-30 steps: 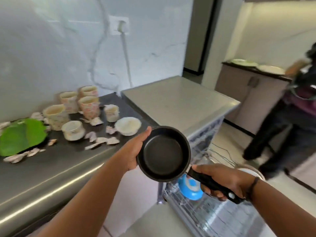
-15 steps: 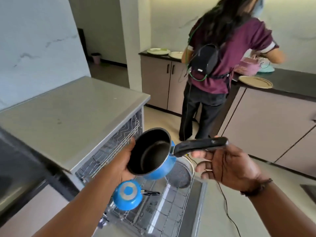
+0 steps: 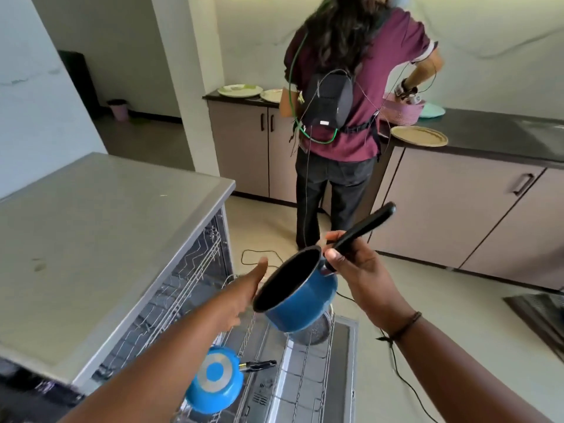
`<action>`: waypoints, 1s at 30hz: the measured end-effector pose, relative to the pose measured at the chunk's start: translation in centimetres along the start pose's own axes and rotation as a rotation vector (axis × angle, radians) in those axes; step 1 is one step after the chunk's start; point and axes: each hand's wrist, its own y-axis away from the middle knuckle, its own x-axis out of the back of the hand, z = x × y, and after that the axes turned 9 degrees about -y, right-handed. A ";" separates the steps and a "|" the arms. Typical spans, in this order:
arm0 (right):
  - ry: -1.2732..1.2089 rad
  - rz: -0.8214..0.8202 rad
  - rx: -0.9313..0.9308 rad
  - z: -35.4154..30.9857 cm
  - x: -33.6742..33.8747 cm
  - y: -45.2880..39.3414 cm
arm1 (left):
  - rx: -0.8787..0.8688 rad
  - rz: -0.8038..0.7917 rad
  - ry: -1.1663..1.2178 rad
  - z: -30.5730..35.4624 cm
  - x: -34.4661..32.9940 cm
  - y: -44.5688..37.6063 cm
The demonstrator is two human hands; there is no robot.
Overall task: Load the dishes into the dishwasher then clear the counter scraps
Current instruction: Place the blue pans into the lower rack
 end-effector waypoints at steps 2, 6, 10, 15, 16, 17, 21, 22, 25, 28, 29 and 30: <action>0.212 0.025 -0.009 0.0 -1.3 -1.5 | -0.367 0.168 -0.204 2.1 1.9 0.6; 0.731 -0.021 -0.034 0.3 -5.0 -4.5 | -0.967 0.385 -0.161 6.1 6.1 2.2; 1.051 -0.159 0.048 1.4 -8.7 -6.7 | -0.826 0.385 -0.577 7.3 9.7 1.5; 1.273 -0.179 0.050 3.7 -10.6 -8.1 | -0.649 0.053 -0.212 4.6 10.6 -2.3; 1.319 -0.180 0.061 4.2 -10.5 -8.3 | -0.639 0.066 -0.099 4.0 10.3 -2.8; 1.345 -0.188 0.075 4.5 -10.2 -8.4 | -0.620 0.074 0.014 3.4 9.9 -3.2; 1.087 0.005 -0.018 5.3 -7.0 -7.8 | -0.521 0.083 0.269 2.3 8.6 -4.6; 0.970 0.136 -0.052 5.7 -5.5 -7.6 | -0.484 0.080 0.317 2.2 8.6 -5.1; 0.641 0.466 -0.265 7.9 -1.0 -6.3 | -0.383 0.084 0.452 1.2 8.4 -6.4; 0.211 0.467 -0.672 11.4 2.7 -4.6 | -0.247 0.077 0.602 -0.4 7.2 -8.3; 0.009 0.404 -0.791 12.8 3.7 -4.1 | -0.205 0.065 0.646 -1.1 6.7 -8.9; -0.195 0.350 -0.849 14.0 4.5 -3.7 | -0.172 0.041 0.682 -1.8 6.3 -9.3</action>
